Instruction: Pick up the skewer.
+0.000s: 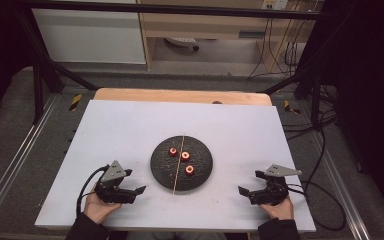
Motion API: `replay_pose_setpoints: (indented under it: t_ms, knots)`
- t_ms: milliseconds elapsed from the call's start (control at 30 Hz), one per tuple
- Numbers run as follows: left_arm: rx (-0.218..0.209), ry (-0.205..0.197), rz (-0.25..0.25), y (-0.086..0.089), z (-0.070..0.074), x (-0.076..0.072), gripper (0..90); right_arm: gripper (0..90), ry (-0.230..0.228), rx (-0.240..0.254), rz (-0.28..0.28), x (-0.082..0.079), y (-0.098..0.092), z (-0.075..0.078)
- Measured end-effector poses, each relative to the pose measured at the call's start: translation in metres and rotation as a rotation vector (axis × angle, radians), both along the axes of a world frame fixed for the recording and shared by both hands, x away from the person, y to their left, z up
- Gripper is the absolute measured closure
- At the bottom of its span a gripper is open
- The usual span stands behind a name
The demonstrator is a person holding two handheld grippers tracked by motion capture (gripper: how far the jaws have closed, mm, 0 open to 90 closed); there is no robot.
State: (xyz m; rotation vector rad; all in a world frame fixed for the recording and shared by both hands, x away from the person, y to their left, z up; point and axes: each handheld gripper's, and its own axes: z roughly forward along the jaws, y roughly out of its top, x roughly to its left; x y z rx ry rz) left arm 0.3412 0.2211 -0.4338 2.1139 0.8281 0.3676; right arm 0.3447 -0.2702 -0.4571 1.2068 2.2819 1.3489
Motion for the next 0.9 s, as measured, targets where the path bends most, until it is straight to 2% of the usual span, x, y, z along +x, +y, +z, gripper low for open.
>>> replay_pose_setpoints:
  t_ms: [167, 400, 700, 767, 900]
  knots:
    - [0.037, -0.014, -0.03, -0.016, 0.005, 0.0, 32.9, 1.2, -0.001, 0.002, -0.002, 0.0, 0.0, 0.0]
    - [0.05, -0.023, -0.061, -0.034, 0.013, 0.002, 44.1, 1.2, 0.002, -0.001, -0.001, 0.0, 0.0, 0.0]
    - [0.028, -0.006, -0.093, -0.049, 0.022, 0.005, 63.4, 1.1, 0.001, -0.001, 0.0, 0.0, 0.001, 0.001]
    - [0.019, 0.006, -0.116, -0.056, 0.023, 0.007, 67.3, 1.2, -0.001, -0.001, 0.0, -0.001, 0.001, 0.001]
    - [0.012, 0.022, -0.132, -0.066, 0.025, 0.009, 73.1, 1.2, -0.007, 0.001, -0.001, -0.001, 0.0, 0.002]
